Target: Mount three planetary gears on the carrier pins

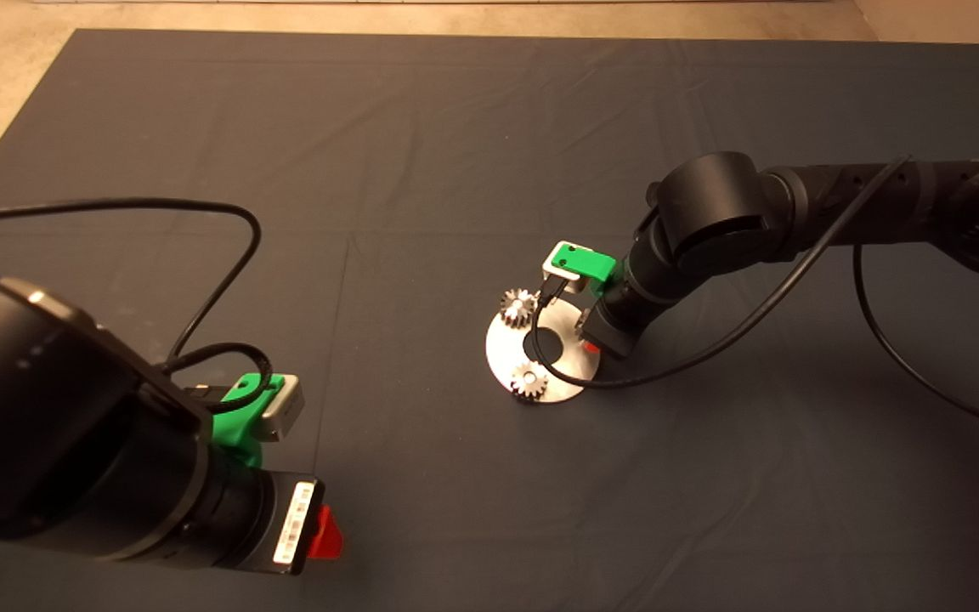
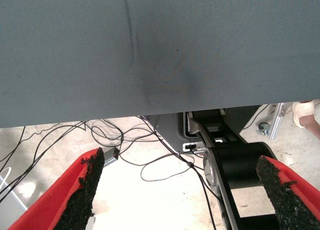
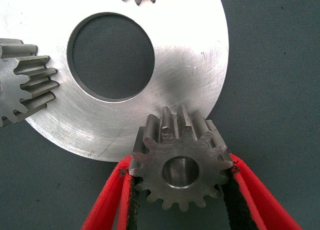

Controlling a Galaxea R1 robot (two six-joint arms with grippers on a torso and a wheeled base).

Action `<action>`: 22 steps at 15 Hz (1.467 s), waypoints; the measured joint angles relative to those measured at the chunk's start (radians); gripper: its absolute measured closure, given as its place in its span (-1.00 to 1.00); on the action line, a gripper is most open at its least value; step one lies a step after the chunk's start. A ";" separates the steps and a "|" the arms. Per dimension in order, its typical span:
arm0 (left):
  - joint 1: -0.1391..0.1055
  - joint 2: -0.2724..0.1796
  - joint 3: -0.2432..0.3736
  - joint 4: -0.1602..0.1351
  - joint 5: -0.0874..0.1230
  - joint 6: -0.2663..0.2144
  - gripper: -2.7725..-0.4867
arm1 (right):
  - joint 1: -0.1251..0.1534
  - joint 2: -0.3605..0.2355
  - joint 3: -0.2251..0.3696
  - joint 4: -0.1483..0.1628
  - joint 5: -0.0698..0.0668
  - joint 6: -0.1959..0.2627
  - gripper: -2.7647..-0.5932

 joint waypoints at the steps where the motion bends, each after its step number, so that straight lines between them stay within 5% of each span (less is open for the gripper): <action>1: 0.000 0.000 0.000 0.000 0.000 0.000 -0.48 | 0.000 0.000 0.000 0.000 0.000 0.000 0.65; 22: 0.000 0.000 0.000 0.000 0.000 0.000 -0.48 | 0.000 0.000 0.026 0.000 -0.006 0.004 0.36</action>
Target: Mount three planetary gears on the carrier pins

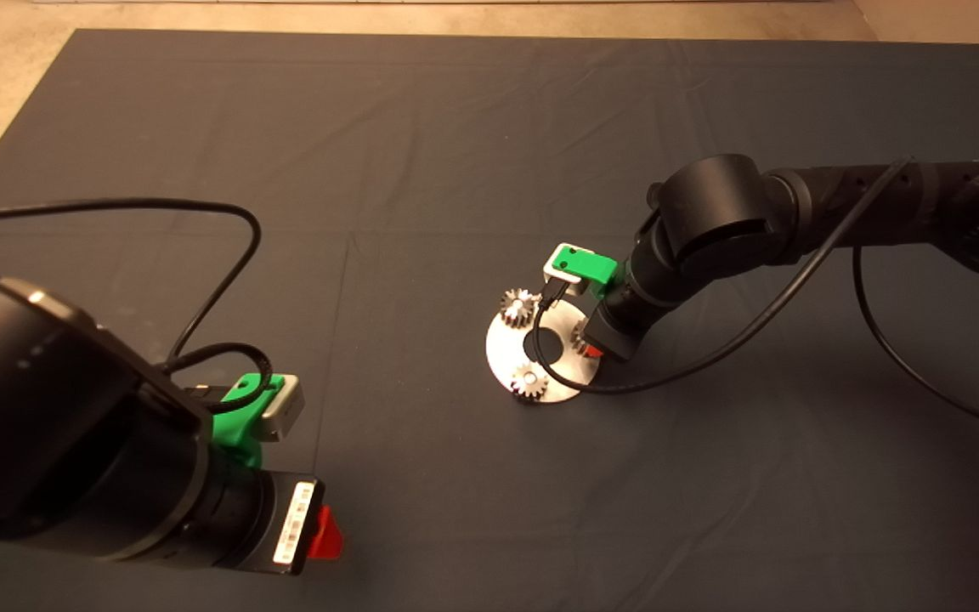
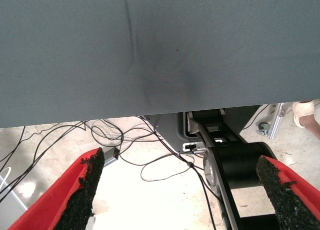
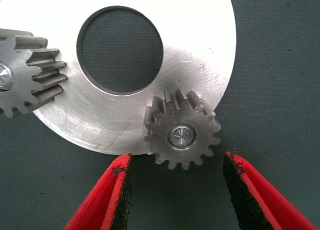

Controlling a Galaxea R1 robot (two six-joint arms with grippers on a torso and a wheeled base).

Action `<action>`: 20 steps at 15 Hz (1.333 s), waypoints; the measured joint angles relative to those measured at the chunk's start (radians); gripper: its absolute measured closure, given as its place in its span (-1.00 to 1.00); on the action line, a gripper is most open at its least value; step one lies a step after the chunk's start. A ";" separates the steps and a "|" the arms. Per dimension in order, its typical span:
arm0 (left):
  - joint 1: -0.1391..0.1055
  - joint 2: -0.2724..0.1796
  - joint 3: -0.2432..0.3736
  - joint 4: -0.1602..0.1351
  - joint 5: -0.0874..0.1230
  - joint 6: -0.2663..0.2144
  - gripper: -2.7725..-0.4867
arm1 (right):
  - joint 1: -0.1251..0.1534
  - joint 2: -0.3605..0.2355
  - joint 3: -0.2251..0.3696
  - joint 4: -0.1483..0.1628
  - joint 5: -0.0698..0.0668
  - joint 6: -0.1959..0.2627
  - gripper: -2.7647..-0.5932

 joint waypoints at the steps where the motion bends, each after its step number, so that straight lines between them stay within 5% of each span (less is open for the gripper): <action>1: 0.000 0.000 0.000 0.000 0.000 0.000 -0.48 | 0.000 0.000 0.006 0.000 0.000 0.000 0.36; 6: 0.000 0.000 0.000 0.000 0.000 0.000 -0.48 | 0.002 0.001 0.019 0.002 0.000 0.003 0.22; 8: 0.000 0.000 0.000 0.000 0.000 0.000 -0.48 | 0.028 -0.003 0.025 0.010 0.000 0.004 0.07; 10: 0.000 0.000 0.000 0.000 0.000 -0.001 -0.48 | 0.062 -0.017 0.052 0.026 0.000 0.011 0.00; 12: 0.000 0.000 0.000 0.000 0.000 -0.002 -0.61 | 0.066 -0.060 0.086 0.080 0.004 0.027 -0.06; 14: 0.000 0.000 0.000 0.000 0.000 -0.002 -0.69 | 0.066 -0.183 0.122 0.154 0.008 0.040 -0.12; 16: 0.000 0.005 0.000 0.000 0.000 -0.002 -0.75 | 0.067 -0.369 0.151 0.220 0.002 0.055 -0.17; 18: 0.000 0.013 0.000 0.000 0.000 -0.002 -0.86 | 0.073 -0.542 0.234 0.299 -0.018 0.091 -0.26; 20: 0.000 0.017 0.000 0.000 0.000 -0.002 -0.88 | 0.082 -0.630 0.361 0.369 -0.019 0.136 -0.29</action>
